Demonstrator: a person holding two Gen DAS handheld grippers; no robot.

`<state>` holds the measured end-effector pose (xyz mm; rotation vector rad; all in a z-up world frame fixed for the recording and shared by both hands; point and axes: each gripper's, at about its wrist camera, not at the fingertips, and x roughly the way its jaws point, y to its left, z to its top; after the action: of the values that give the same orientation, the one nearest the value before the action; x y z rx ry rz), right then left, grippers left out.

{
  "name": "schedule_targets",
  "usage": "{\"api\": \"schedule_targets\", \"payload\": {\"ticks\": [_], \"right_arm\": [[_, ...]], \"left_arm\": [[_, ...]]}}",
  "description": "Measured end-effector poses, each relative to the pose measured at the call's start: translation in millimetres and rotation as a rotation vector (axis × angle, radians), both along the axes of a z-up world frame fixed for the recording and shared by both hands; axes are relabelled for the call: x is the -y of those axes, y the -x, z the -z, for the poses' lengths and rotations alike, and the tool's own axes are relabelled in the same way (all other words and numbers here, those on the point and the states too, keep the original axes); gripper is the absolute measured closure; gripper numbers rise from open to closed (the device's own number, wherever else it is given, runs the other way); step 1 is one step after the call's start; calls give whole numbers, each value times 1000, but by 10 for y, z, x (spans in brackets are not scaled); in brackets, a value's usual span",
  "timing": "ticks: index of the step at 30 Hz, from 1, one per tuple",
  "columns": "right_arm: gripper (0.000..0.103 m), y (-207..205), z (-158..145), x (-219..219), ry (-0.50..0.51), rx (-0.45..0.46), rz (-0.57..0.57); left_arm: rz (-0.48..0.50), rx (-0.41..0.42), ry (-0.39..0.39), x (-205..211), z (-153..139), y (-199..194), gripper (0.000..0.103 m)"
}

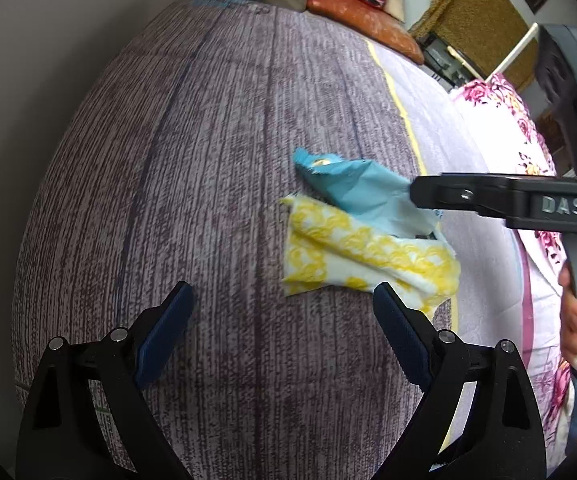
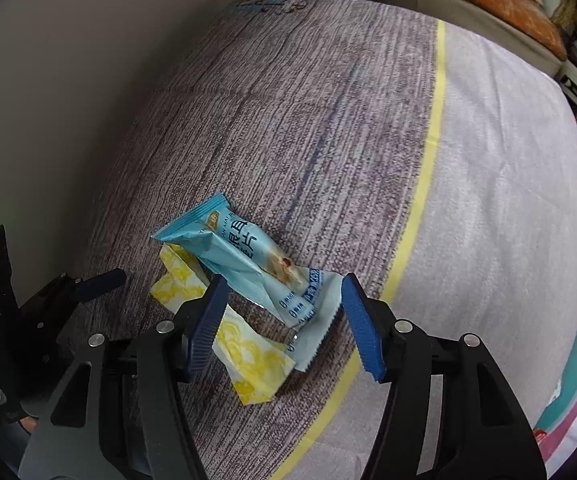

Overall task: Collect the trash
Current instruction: 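Grasp the yellow wrapper with the left tool while the right tool grasps the blue wrapper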

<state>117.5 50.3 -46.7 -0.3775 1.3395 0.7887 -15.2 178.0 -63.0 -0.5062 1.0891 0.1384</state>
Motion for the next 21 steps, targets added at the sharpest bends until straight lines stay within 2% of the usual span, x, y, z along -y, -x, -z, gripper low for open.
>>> {"api": "schedule_targets", "payload": {"ticks": [4,6,7,8,9,11,16,19,21], "right_arm": [[49,12,162,-185,20,-20,-37],[54,13,232,-213,24,-39,-40],[64,13,254,-202,24,-45,-41],[79,15,260,-179,15,-51,-36],[85,14,232,-138,1,-44,-25],[89,-3,162,-45,-16,-16,3],[89,-106,4,374,-69,10,129],[89,-113,-40,628,-94,15,188],[89,-126,-61,786,-110,13,208]], "left_arm": [[-5,2,11,-8,0,36,12],[-7,0,17,-1,-4,37,12],[-8,-1,21,6,-5,32,12],[-7,-2,27,12,-9,23,12],[-3,-3,35,28,-13,-4,12],[6,-5,47,72,-20,-53,12],[13,-11,98,194,-40,-186,12],[-9,-17,148,246,-22,-253,12],[-25,-21,150,299,-6,-321,12]]}}
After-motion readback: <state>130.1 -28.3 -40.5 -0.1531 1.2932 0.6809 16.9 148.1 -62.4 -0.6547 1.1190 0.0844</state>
